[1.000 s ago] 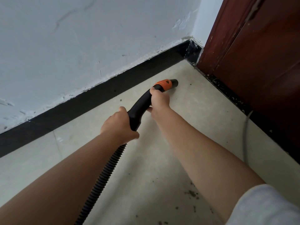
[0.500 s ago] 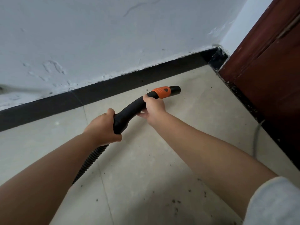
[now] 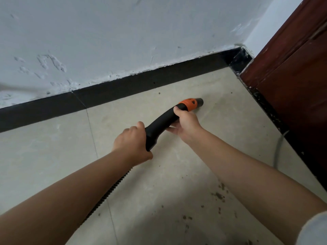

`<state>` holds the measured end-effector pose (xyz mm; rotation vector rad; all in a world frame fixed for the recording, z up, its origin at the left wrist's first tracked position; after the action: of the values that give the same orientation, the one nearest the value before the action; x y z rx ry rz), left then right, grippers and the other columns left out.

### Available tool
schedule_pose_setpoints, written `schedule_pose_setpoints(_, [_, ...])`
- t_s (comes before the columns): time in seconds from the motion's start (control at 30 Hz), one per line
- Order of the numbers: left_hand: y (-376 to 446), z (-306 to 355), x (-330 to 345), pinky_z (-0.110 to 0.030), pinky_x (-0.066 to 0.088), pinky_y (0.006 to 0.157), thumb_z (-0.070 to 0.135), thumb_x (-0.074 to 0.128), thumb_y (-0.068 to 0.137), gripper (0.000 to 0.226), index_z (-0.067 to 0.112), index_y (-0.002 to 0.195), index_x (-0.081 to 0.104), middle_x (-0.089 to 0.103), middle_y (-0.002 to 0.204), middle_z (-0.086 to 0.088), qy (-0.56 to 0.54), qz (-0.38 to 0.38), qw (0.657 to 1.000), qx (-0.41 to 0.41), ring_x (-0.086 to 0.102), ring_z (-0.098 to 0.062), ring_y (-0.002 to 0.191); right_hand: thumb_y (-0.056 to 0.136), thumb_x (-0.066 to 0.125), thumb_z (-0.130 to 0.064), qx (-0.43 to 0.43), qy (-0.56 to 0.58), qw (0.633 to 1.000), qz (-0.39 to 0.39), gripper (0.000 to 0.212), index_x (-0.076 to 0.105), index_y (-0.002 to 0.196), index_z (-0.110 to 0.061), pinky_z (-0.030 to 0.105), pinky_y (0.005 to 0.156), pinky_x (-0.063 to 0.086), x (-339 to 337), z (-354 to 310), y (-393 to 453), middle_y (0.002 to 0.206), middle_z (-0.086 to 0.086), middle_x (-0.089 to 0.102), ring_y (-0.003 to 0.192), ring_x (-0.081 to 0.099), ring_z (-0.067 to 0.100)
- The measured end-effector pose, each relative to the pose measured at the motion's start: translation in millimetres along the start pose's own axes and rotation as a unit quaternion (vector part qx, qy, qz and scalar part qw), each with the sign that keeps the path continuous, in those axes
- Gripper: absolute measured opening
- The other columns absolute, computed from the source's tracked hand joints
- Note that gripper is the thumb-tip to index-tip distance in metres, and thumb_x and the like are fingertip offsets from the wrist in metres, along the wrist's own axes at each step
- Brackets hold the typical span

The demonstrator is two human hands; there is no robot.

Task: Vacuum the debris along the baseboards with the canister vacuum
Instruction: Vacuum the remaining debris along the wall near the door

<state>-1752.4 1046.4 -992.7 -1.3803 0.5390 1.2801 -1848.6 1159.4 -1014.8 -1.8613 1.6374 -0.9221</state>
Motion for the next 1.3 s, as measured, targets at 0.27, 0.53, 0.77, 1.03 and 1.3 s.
schedule_pose_setpoints(0.27, [27, 58, 3, -0.030, 0.036, 0.062, 0.028, 0.071, 0.072, 0.048, 0.014, 0.093, 0.029, 0.045, 0.086, -0.001, -0.033, 0.005, 0.999, 0.004, 0.045, -0.020, 0.080, 0.096, 0.051, -0.016, -0.009, 0.044, 0.998, 0.032, 0.046, 0.036, 0.138, -0.002, 0.042, 0.078, 0.050, -38, -35, 27, 0.134, 0.019, 0.048, 0.117, 0.052, 0.035])
schedule_pose_setpoints(0.53, [53, 106, 8, -0.029, 0.037, 0.063, 0.029, 0.072, 0.072, 0.051, 0.015, 0.095, 0.029, 0.046, 0.090, -0.002, -0.033, -0.011, 0.999, 0.041, 0.046, -0.019, 0.082, 0.096, 0.051, -0.015, -0.022, 0.103, 0.992, 0.072, 0.045, 0.037, 0.137, -0.002, 0.046, 0.077, 0.049, -83, -58, 46, 0.132, 0.020, 0.049, 0.118, 0.051, 0.037])
schedule_pose_setpoints(0.77, [73, 146, 17, -0.029, 0.042, 0.069, 0.027, 0.072, 0.074, 0.052, 0.011, 0.109, 0.037, 0.053, 0.104, -0.006, -0.058, -0.017, 0.997, 0.042, 0.054, -0.023, 0.096, 0.095, 0.054, -0.018, -0.037, 0.110, 0.986, 0.121, 0.049, 0.038, 0.137, -0.001, 0.046, 0.078, 0.048, -108, -78, 62, 0.132, 0.020, 0.049, 0.118, 0.051, 0.038])
schedule_pose_setpoints(1.03, [58, 69, 13, -0.030, 0.040, 0.064, 0.033, 0.068, 0.072, 0.047, 0.015, 0.092, 0.030, 0.046, 0.085, 0.000, -0.063, 0.048, 0.997, -0.024, 0.048, -0.021, 0.080, 0.094, 0.054, -0.020, -0.025, 0.011, 0.998, 0.049, 0.042, 0.043, 0.132, -0.006, 0.038, 0.076, 0.052, -37, -56, 58, 0.127, 0.014, 0.053, 0.116, 0.053, 0.034])
schedule_pose_setpoints(1.3, [43, -1, -4, -0.029, 0.036, 0.058, 0.030, 0.072, 0.068, 0.047, 0.011, 0.090, 0.034, 0.048, 0.075, -0.002, -0.041, 0.056, 0.995, -0.078, 0.050, -0.023, 0.072, 0.095, 0.053, -0.023, -0.002, -0.022, 1.000, -0.016, 0.044, 0.041, 0.133, -0.005, 0.041, 0.088, 0.053, 32, -27, 54, 0.128, 0.013, 0.051, 0.117, 0.051, 0.031])
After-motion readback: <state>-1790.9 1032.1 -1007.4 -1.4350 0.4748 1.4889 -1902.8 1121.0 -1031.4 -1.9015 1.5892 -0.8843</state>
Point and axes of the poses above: each hand's wrist, its own y-axis towards the middle knuckle, its own x-axis out of the palm, z = x × y, the point moved 3 cm from there along y, towards the middle knuckle
